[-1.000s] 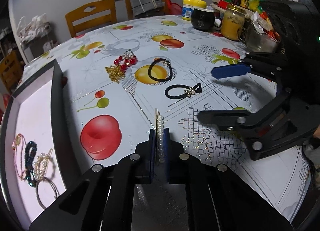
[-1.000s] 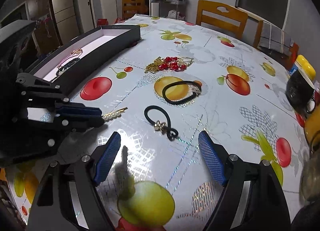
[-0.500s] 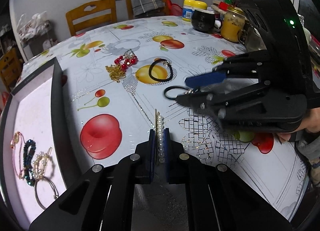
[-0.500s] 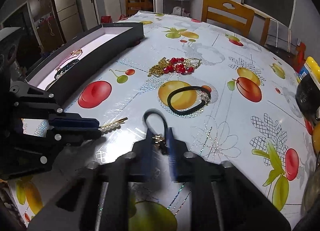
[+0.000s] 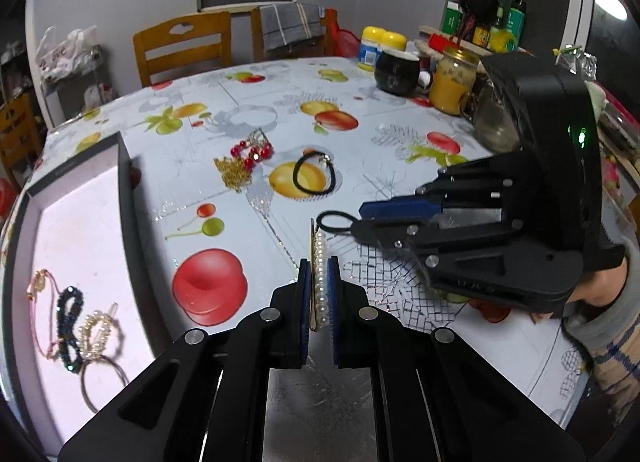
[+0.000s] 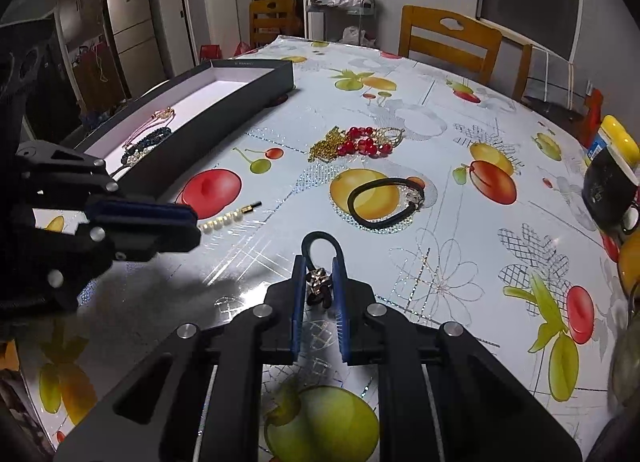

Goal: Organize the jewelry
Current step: 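Carry the pearl clip and black hair tie over the white box with both grippers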

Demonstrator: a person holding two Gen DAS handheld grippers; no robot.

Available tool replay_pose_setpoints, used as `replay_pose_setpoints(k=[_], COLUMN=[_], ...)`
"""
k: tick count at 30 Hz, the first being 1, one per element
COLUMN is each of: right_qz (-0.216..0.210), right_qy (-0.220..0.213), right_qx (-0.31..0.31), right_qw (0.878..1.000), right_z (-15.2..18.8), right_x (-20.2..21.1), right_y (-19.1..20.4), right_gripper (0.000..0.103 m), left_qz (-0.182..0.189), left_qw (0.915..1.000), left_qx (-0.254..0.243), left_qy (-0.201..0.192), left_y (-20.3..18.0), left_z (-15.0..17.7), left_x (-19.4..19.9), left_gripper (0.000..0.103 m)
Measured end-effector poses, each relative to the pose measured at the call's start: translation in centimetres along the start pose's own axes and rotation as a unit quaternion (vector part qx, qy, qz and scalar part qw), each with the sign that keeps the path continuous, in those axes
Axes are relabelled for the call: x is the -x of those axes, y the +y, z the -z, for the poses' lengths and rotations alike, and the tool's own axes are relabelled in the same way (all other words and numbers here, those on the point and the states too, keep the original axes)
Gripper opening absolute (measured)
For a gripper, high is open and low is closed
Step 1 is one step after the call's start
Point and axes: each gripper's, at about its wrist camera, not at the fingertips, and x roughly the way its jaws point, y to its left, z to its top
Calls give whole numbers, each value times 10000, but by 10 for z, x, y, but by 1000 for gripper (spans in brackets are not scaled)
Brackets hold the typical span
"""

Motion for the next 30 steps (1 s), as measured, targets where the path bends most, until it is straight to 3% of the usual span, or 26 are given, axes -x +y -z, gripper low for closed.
replay_pose_setpoints(k=[14,23,30], right_qz=[101,163,130], right_qy=[-303,-441,-480], right_qx=[-214,-329,-301], right_qw=[9993,9983,9983], right_z=[2,1,-4], right_x=[14,18,19], right_y=[-6,-10,-2], right_gripper=[13,13,13], left_qz=[-65,-567,-956], left_qw=[9993,9936,9886], left_qx=[135,721,979], left_qy=[-341,-659,-627], left_y=[19,100,153], left_z=[-10,-23,-19], left_x=[31,68,78], left_gripper=[8,8,8])
